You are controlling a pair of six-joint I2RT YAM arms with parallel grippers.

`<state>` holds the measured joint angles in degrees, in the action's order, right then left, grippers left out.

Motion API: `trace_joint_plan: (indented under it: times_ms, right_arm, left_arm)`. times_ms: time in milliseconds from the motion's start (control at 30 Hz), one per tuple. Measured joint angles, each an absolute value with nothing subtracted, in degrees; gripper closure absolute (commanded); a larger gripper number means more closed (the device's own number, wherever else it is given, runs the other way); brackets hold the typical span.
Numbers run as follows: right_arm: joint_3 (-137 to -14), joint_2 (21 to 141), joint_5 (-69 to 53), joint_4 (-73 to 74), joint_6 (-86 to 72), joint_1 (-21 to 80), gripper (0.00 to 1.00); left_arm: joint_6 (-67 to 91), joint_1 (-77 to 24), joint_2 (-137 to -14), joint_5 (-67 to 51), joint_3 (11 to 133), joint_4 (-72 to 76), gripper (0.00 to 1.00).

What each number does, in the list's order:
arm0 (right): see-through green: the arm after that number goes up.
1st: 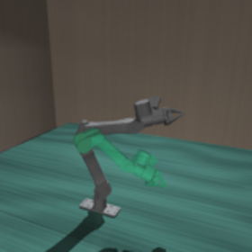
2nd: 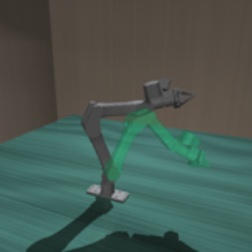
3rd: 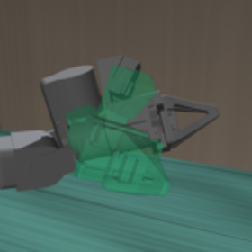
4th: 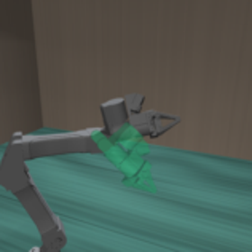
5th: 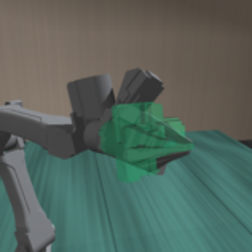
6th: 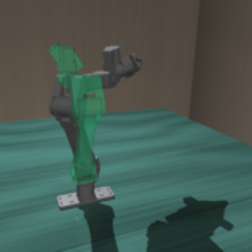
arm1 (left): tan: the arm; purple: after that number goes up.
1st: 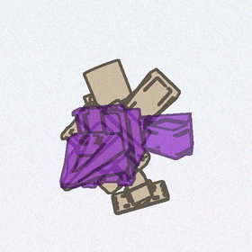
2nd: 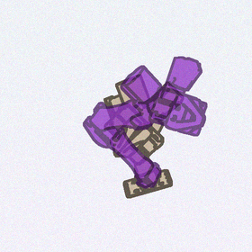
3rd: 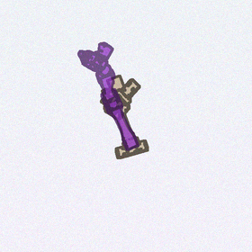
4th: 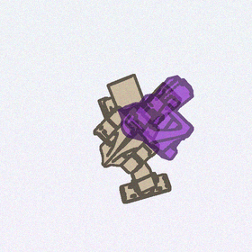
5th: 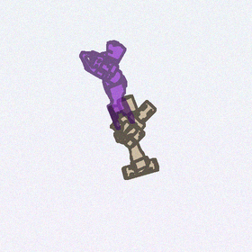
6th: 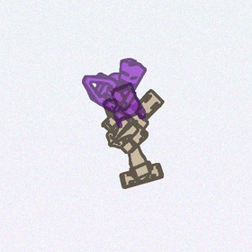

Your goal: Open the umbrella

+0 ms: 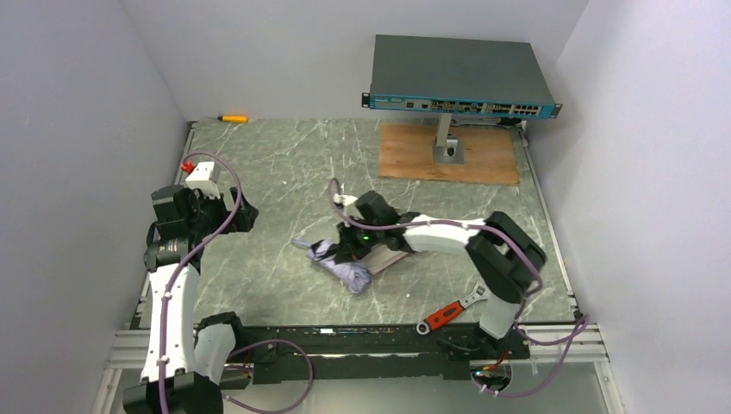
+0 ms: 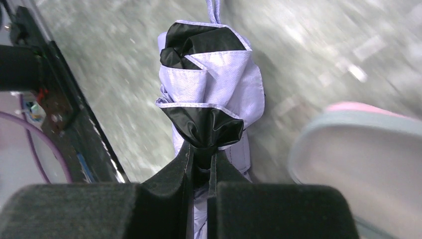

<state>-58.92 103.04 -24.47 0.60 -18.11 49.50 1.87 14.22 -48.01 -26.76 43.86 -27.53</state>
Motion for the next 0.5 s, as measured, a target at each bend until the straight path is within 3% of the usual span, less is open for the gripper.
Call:
trace_joint_plan:
  times_ms: [267, 500]
  right_arm:
    - [-48.42, 90.63, -27.53, 9.89, -8.43, 36.64, 1.0]
    - [-51.42, 93.01, -35.66, 17.04, -1.61, 36.58, 1.0]
  left_arm:
    - [-0.05, 14.22, -45.69, -27.09, 43.86, -30.24, 0.0]
    - [-3.97, 14.22, -44.66, -28.18, 43.22, -31.4, 0.0]
